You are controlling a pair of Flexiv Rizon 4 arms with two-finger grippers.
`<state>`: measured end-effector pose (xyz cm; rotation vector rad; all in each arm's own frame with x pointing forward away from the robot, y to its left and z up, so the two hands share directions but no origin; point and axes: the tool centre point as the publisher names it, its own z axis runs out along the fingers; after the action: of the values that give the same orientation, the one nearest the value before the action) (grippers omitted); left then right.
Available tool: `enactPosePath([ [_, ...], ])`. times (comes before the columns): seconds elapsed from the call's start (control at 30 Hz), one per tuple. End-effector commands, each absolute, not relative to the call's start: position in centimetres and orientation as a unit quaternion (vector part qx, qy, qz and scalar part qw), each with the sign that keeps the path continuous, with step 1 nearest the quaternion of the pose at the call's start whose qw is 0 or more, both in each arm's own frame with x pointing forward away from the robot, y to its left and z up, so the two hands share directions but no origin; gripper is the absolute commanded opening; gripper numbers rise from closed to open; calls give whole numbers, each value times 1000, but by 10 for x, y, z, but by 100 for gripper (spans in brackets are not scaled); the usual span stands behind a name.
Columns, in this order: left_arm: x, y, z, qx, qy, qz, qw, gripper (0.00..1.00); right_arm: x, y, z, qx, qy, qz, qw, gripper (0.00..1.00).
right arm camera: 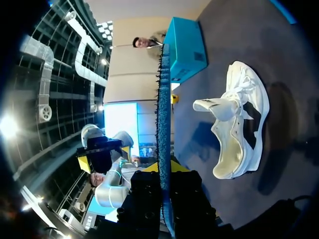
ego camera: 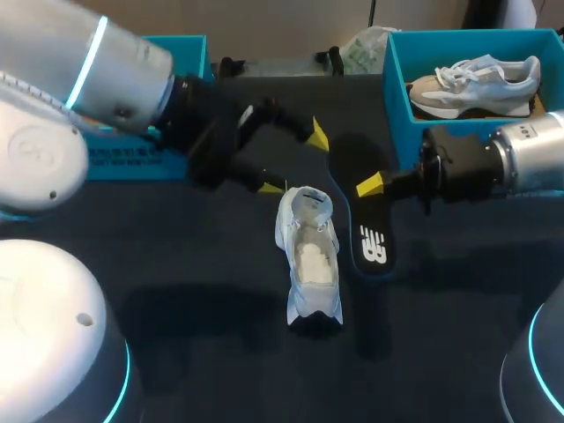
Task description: Take the shoe out of the shoebox, open the shoe tongue, remove and reinsert the insole, then place the shoe into the shoebox
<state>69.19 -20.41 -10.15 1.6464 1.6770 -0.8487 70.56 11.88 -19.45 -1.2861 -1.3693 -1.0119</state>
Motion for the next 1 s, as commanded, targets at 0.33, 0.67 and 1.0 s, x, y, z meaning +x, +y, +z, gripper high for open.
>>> enactPosePath([
  [0.33,697,-216,-95,664,678,-214,231,100,710,124,-199,-513,-574,-425,476,0],
  [0.67,694,-226,-81,655,718,-167,169,100,707,128,-202,-511,-576,-427,474,0],
  [1.0,707,-229,-81,656,742,-105,88,100,703,129,-202,-510,-575,-432,472,0],
])
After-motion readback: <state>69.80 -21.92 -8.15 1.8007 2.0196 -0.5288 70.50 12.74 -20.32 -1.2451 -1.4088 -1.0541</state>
